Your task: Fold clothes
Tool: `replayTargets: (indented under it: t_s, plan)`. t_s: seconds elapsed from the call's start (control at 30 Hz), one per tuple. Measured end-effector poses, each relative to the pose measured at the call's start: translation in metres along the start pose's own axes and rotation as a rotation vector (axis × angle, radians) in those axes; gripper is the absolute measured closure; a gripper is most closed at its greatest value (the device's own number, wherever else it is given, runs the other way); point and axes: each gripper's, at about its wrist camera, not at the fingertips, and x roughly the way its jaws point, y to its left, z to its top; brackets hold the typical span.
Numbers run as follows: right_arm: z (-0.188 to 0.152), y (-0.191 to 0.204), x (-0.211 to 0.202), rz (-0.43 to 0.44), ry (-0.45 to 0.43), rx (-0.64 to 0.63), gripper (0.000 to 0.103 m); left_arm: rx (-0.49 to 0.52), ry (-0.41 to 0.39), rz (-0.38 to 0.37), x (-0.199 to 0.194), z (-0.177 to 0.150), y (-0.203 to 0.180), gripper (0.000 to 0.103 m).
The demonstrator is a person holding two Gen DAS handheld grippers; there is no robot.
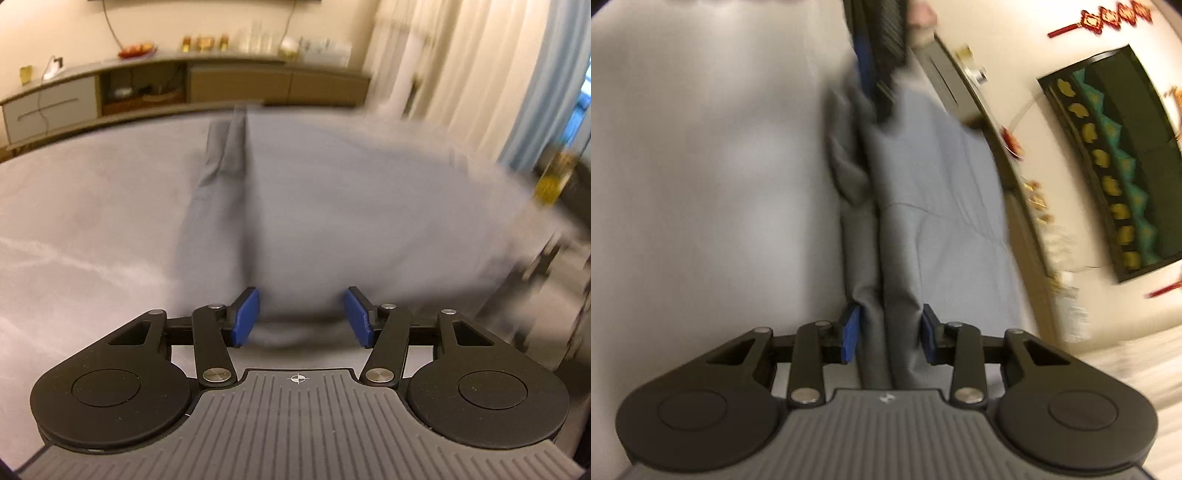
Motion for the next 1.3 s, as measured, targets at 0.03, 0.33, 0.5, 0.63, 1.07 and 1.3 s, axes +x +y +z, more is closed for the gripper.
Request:
replayTargets:
  t_s: [0.03,0.33,0.5,0.63,1.07,1.3]
  plan:
    - [-0.013,-0.005,0.009,-0.021,0.014,-0.003,0.070,0.022,0.007,0.004,0.006,-0.003,-0.004,0.069]
    - [-0.060,-0.053,-0.003,0.087,0.022,0.324,0.059,0.107,-0.026,0.014,-0.019,-0.002,-0.003,0.061]
    - [-0.071,-0.048,0.009,0.067,0.071,0.320,0.088,0.208,0.006,0.004,-0.012,-0.008,-0.018,0.061]
    - [-0.083,-0.048,0.023,0.064,0.145,0.303,0.102,0.183,0.041,0.049,-0.010,-0.011,-0.003,0.064]
    - [-0.060,-0.137,-0.022,0.284,-0.193,0.999,0.074,-0.056,-0.230,-0.181,-0.077,0.069,0.020,0.054]
    - [-0.048,-0.091,0.014,0.394,-0.092,0.896,0.076,0.089,0.051,-0.051,0.021,0.025,-0.022,0.054]
